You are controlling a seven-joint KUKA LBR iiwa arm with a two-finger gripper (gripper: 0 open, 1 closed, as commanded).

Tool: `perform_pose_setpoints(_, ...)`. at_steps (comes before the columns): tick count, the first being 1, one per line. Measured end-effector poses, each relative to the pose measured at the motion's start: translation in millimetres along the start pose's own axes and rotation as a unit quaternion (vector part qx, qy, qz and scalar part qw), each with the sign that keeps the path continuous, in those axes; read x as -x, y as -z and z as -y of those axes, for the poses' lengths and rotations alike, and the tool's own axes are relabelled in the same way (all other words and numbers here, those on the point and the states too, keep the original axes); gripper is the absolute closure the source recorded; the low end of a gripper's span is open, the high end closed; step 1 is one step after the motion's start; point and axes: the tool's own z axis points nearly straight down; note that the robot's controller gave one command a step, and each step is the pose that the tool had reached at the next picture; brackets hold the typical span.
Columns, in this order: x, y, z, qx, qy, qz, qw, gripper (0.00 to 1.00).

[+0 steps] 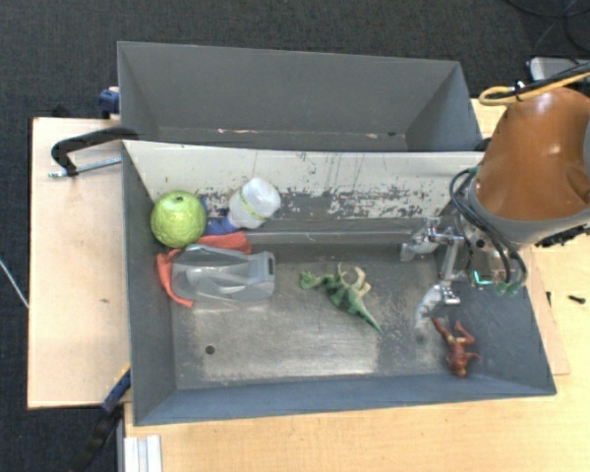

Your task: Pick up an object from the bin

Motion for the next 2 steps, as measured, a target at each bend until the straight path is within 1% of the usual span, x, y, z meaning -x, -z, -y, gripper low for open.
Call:
perform_pose_setpoints(1,1.1,4,0,0.000,0.001,0.0036,1.0000,0.00)
perform_pose_setpoints(2,2.8,-34,-1,-0.001,0.002,0.0087,1.0000,0.00)
